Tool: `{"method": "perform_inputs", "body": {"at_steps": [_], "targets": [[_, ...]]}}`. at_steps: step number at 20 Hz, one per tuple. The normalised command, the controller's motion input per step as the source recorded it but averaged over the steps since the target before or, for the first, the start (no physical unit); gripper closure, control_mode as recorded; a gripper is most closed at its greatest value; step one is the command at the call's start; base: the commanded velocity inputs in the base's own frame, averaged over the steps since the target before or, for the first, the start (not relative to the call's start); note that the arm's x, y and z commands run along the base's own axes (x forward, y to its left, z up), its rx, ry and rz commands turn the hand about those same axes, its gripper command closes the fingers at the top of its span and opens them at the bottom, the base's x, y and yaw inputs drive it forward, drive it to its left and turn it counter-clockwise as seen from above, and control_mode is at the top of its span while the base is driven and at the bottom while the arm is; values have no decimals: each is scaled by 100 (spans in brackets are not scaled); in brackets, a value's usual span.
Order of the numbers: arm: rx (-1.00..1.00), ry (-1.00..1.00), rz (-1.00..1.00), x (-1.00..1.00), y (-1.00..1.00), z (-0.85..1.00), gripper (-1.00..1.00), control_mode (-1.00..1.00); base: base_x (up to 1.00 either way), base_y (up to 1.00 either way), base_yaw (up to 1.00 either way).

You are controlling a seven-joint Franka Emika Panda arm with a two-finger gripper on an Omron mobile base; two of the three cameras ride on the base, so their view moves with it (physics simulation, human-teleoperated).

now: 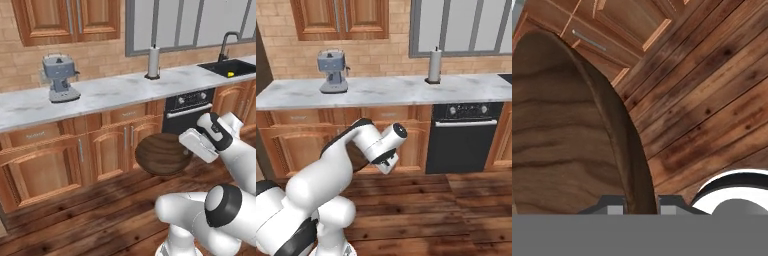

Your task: Pick the cup and bowl and place them in the sink. Then turn on the water.

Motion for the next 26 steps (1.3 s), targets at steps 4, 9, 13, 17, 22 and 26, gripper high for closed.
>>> {"method": "perform_inputs", "body": {"at_steps": [4,9,13,17,22,26], "targets": [[0,0,0,0,0,0,100,100,62,0,-18],[0,0,0,0,0,0,100,100,53,0,-33],[0,0,0,0,0,0,100,100,43,0,-46],[0,0,0,0,0,0,100,100,41,0,-50],[0,0,0,0,0,0,100,100,44,0,-46],[0,0,0,0,0,0,100,100,48,0,-41]]}}
